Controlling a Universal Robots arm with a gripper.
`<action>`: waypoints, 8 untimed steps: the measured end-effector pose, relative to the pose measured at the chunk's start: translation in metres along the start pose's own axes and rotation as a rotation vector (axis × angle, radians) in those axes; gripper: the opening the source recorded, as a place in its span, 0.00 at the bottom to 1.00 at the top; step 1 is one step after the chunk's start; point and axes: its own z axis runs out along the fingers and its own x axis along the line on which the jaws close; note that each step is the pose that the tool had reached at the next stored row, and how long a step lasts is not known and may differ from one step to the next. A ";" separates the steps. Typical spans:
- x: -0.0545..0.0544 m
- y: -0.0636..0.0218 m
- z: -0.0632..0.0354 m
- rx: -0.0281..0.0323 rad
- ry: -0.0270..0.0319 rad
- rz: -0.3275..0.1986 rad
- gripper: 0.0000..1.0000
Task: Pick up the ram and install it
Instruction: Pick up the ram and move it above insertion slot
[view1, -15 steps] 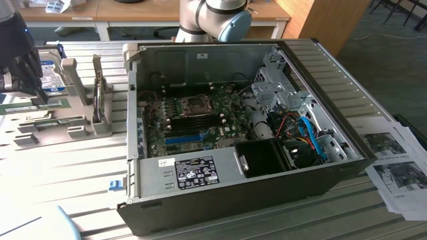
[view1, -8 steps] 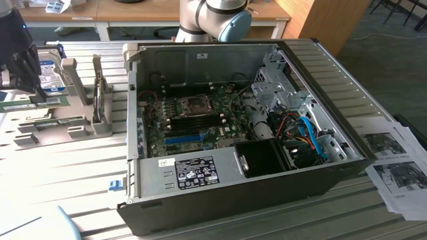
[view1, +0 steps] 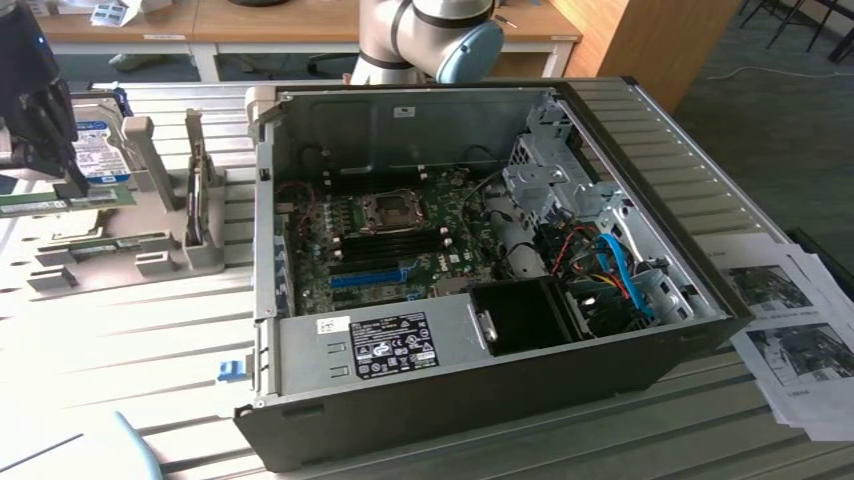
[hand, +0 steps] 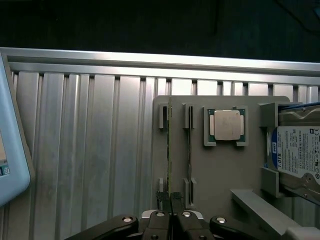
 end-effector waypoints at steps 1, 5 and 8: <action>0.000 0.0000 -0.0013 -0.0001 0.0000 0.000 0.11; 0.000 0.0002 -0.0066 0.0000 0.0000 0.000 0.11; 0.000 0.0003 -0.0105 -0.0001 0.0001 0.000 0.11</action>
